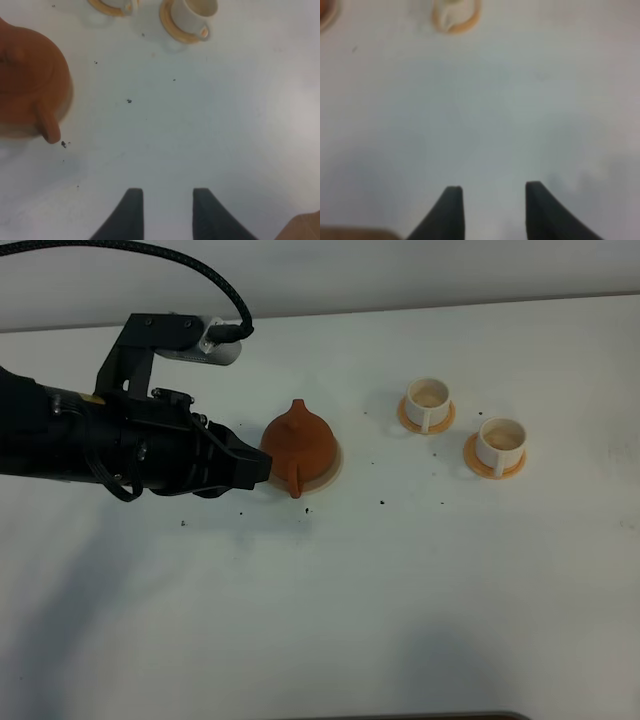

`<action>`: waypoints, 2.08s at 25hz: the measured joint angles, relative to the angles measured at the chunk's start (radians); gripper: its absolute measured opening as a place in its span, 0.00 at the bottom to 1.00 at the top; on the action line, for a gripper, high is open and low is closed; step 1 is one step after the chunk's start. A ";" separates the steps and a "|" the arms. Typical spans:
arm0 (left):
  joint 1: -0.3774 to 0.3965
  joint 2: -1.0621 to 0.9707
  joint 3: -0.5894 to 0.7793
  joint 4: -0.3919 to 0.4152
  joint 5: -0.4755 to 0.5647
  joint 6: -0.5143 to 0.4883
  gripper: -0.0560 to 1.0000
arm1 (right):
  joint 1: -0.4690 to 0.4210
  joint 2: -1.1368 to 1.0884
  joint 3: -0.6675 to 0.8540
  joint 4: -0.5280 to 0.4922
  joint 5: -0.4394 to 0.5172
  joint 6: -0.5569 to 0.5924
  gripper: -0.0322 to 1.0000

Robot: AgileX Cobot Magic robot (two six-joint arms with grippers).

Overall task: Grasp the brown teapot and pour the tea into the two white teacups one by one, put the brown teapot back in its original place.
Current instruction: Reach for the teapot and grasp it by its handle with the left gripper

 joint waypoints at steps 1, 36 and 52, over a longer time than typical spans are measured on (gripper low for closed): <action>0.000 0.000 0.000 0.000 0.000 0.000 0.29 | -0.017 -0.021 0.000 0.000 0.001 0.000 0.31; -0.035 0.117 -0.238 0.370 0.219 -0.511 0.29 | -0.035 -0.156 0.000 0.000 0.002 0.000 0.31; -0.121 0.747 -0.918 0.634 0.628 -0.794 0.29 | -0.035 -0.156 0.000 0.000 0.002 0.000 0.31</action>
